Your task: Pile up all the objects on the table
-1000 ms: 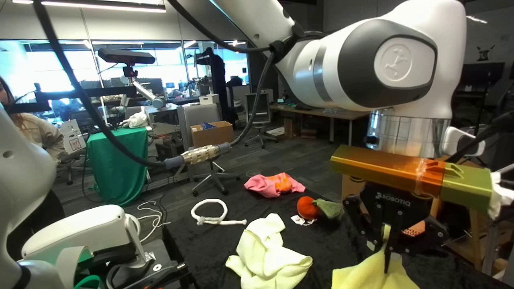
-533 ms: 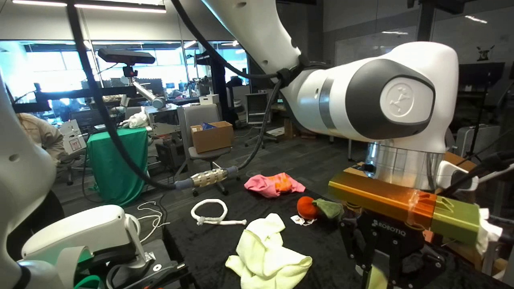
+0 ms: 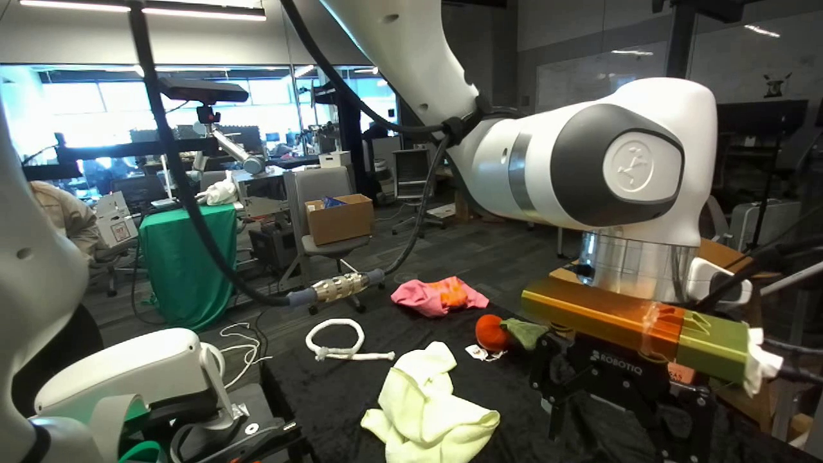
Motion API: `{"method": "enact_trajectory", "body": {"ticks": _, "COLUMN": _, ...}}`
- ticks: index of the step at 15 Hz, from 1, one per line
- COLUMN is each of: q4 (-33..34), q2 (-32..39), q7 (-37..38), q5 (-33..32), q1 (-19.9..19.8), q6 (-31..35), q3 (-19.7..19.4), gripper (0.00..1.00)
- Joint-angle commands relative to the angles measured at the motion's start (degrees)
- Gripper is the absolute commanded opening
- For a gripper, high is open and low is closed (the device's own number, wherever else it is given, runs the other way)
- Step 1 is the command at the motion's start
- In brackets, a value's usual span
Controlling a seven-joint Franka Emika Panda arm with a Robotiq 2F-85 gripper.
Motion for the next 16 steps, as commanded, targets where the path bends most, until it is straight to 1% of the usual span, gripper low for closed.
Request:
{"method": "enact_trajectory", "body": {"ticks": 1, "q4": 0.37, "q2": -0.25, "q7": 1.70, "q5": -2.46, "q1": 2.02, "q6": 2.14, "q3": 1.14, "gripper": 1.00}}
{"method": "enact_trajectory", "body": {"ticks": 5, "q4": 0.44, "q2": -0.15, "q7": 3.12, "q5": -6.38, "q1": 5.38, "q6": 3.37, "q3": 3.52, "gripper": 1.00}}
{"method": "enact_trajectory", "body": {"ticks": 8, "q4": 1.13, "q2": 0.81, "q7": 5.90, "q5": -8.78, "q1": 8.54, "q6": 5.23, "q3": 5.88, "gripper": 1.00}}
{"method": "enact_trajectory", "body": {"ticks": 14, "q4": 4.04, "q2": 4.33, "q7": 15.09, "q5": -11.17, "q1": 14.95, "q6": 9.79, "q3": 9.77, "gripper": 1.00}}
{"method": "enact_trajectory", "body": {"ticks": 16, "q4": 6.14, "q2": 6.22, "q7": 16.51, "q5": -12.19, "q1": 16.99, "q6": 8.91, "q3": 10.67, "gripper": 1.00}}
